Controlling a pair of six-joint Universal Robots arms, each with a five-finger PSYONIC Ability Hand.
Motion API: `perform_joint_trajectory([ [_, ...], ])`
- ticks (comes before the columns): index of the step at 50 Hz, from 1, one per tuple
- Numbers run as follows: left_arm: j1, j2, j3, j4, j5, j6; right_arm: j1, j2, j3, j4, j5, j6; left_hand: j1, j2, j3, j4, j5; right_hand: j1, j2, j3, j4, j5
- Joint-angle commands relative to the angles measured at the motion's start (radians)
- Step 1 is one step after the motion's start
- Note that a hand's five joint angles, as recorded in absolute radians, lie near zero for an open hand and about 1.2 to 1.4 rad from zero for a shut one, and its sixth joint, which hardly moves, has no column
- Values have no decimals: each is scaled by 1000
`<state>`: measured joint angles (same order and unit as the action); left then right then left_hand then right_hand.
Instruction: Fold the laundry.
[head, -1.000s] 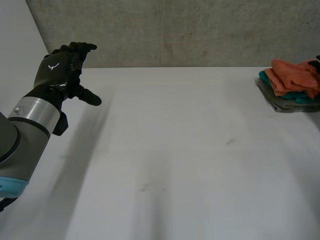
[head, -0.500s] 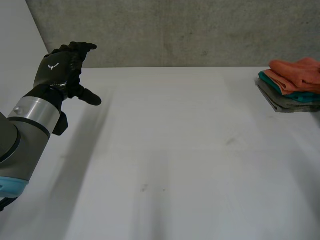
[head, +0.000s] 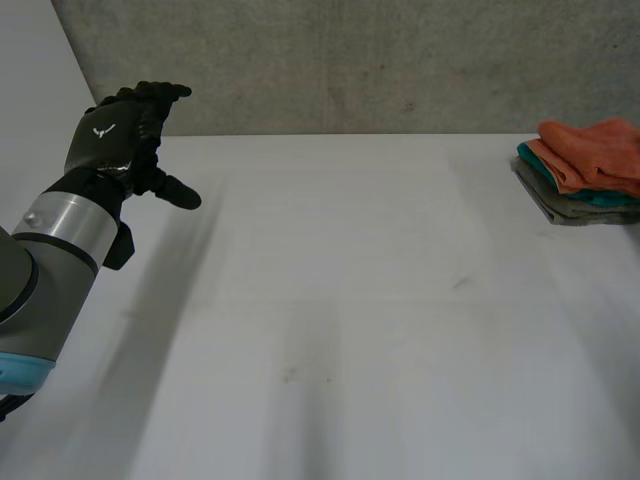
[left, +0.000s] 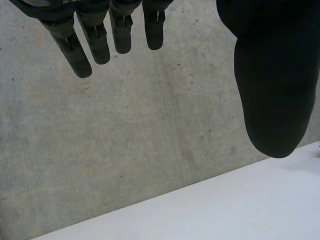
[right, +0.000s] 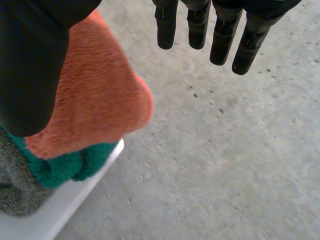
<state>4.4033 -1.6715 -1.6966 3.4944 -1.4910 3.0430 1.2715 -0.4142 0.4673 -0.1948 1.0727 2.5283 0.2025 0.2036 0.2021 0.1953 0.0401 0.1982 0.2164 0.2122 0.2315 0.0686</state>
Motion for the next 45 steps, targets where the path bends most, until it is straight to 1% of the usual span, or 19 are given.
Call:
perform_joint_trajectory([
  [1,-1,7,0,-1,0,-7,-14,-95,21,25,172,-129,-28,-29,-28,-21,-40,-24,-42,-38,-57,-69],
  [2,1,9,0,-1,0,-9,-12,-106,21,21,209,-160,-28,-29,-28,-21,-40,-24,-42,-38,-57,-69],
  [3,1,10,-2,-1,0,-9,-8,-132,21,18,280,-218,-28,-29,-28,-21,-40,-24,-42,-38,-57,-69],
  [6,-1,15,-2,-1,0,-9,-4,-169,21,15,364,-282,-28,-29,-28,-21,-40,-24,-42,-38,-57,-69],
  [7,-1,15,-2,-3,0,-9,3,-187,21,6,410,-296,-28,-29,-28,-21,-40,-24,-42,-38,-57,-69],
  [9,-1,16,-2,-5,0,-9,32,-207,24,-3,432,-281,-28,-29,-28,-21,-40,-24,-42,-38,-57,-69],
  [10,-1,16,-2,-5,0,-9,90,-233,30,-9,450,-242,-28,-29,-28,-21,-40,-24,-42,-38,-57,-69],
  [13,-1,24,-2,-8,0,-9,189,-287,50,-3,466,-143,-28,-29,-28,-21,-40,-24,-42,-38,-57,-69],
  [14,-1,25,-2,-8,0,-9,241,-329,88,-2,470,-59,-28,-29,-28,-21,-40,-24,-42,-38,-57,-69],
  [17,1,35,-2,-11,-2,-9,304,-405,187,8,470,77,-28,-29,-28,-21,-40,-24,-42,-38,-57,-69],
  [18,1,38,-2,-11,0,-9,339,-458,271,9,460,167,-28,-29,-28,-21,-40,-24,-42,-38,-57,-69],
  [21,1,47,-2,-12,-2,-9,399,-550,394,2,455,294,-28,-29,-28,-21,-40,-24,-42,-38,-57,-69],
  [22,1,48,-2,-12,-2,-7,448,-611,477,-3,458,366,-28,-29,-28,-21,-40,-24,-42,-38,-57,-69],
  [25,1,58,-2,-14,-3,-4,566,-687,617,-12,460,458,-28,-29,-28,-21,-40,-24,-42,-38,-57,-69],
  [28,2,61,-2,-14,-2,-1,681,-707,733,-20,472,487,-28,-29,-28,-21,-40,-24,-42,-38,-57,-69],
  [32,2,61,0,-14,-3,0,779,-719,838,-26,486,484,-28,-29,-28,-21,-40,-24,-42,-38,-57,-69],
  [34,2,61,0,-14,-2,0,802,-724,863,-29,503,483,-28,-29,-28,-21,-40,-24,-42,-38,-57,-69],
  [39,1,59,0,-14,-2,2,829,-741,907,-63,599,472,-28,-29,-28,-21,-40,-24,-42,-38,-57,-69],
  [45,5,56,-2,-14,-5,0,858,-736,952,-127,638,466,-28,-29,-28,-21,-40,-24,-42,-38,-57,-69],
])
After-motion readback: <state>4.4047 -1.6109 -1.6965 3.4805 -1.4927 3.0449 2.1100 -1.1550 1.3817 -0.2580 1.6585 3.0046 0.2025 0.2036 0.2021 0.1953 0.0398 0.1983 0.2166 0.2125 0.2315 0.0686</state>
